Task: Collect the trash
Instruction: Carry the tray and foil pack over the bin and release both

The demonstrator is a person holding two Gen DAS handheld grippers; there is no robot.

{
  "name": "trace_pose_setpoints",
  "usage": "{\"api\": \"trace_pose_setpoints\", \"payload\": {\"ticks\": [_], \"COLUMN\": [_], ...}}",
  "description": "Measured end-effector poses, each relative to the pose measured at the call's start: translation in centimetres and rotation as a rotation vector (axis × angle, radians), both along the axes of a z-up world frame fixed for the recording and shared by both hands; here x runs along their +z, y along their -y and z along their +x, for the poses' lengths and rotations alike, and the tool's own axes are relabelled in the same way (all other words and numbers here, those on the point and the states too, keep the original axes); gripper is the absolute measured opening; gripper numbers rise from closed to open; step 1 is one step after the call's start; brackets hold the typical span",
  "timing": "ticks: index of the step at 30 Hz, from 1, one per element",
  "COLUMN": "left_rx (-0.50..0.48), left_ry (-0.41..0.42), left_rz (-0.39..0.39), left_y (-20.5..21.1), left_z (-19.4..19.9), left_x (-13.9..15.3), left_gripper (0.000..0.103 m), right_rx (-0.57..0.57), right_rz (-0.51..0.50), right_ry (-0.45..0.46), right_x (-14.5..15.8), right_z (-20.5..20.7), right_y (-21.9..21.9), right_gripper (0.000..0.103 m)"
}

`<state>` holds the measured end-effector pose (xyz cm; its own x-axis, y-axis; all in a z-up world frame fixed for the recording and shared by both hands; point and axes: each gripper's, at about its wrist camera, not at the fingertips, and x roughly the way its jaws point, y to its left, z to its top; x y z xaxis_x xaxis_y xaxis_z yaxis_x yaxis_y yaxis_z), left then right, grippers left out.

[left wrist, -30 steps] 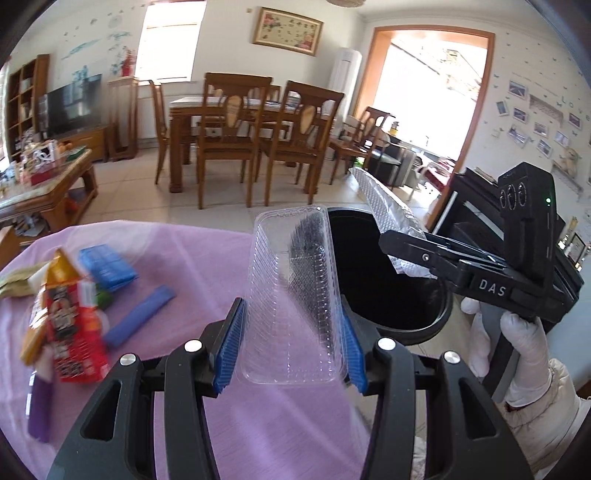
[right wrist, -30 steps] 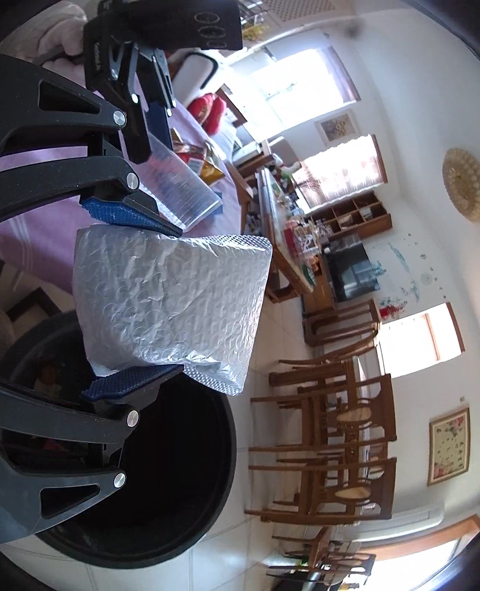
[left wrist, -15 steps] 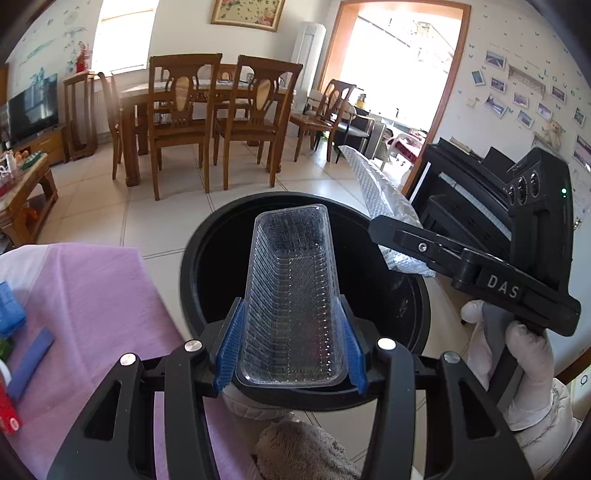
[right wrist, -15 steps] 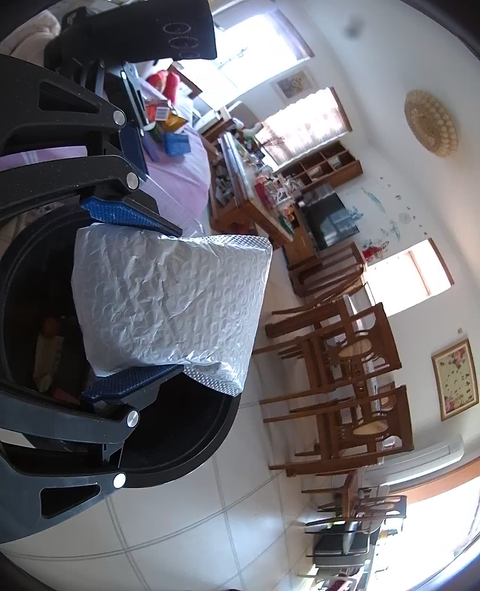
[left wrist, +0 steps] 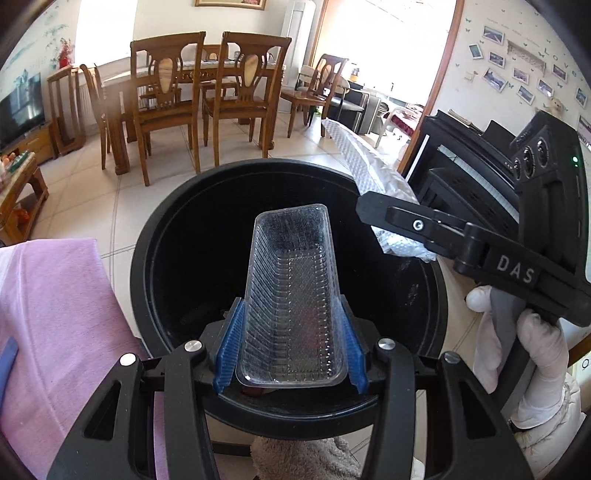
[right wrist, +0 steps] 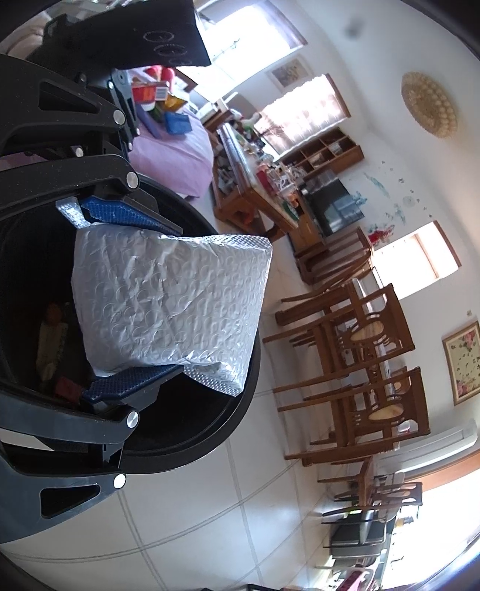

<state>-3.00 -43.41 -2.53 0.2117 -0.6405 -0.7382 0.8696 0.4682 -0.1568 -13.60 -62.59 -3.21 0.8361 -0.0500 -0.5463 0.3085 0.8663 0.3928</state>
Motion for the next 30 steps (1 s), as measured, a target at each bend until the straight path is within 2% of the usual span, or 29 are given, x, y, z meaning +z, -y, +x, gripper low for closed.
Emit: {"api": "trace_pose_setpoints", "payload": {"ticks": [10,12,13,14,17,20,25,30], "left_rx": [-0.003,0.001,0.010,0.014,0.011,0.019,0.033,0.048], "left_ry": [0.000,0.002,0.006,0.010,0.013,0.025,0.057,0.090], "left_rz": [0.018,0.023,0.022,0.015,0.001,-0.001,-0.004,-0.021], "left_y": [0.7,0.8,1.0,0.9,0.7,0.4,-0.3,-1.7], "left_z": [0.2,0.1,0.0,0.0,0.0,-0.2,-0.5,-0.7], "left_x": [-0.3,-0.2,-0.1,0.0,0.3,0.3,0.8,1.6], "left_gripper": [0.050,0.057,0.067,0.071,0.073,0.079,0.093,0.098], "right_rx": [0.001,-0.003,-0.007,-0.007,-0.013,-0.025,-0.039,-0.024], "right_rz": [0.005,0.004,0.003,0.004,0.003,0.006,-0.003,0.004], "right_ry": [-0.008,-0.011,-0.010,-0.009,-0.009,0.000,0.023,0.024], "right_x": [0.1,0.2,0.2,0.2,0.2,0.5,1.1,1.2], "right_z": [0.8,0.8,0.7,0.7,0.7,0.4,0.1,0.5], "right_y": [-0.4,-0.3,-0.3,-0.3,-0.4,-0.3,-0.6,-1.2], "right_gripper": [0.071,0.074,0.074,0.074,0.075,0.079,0.095,0.098]}}
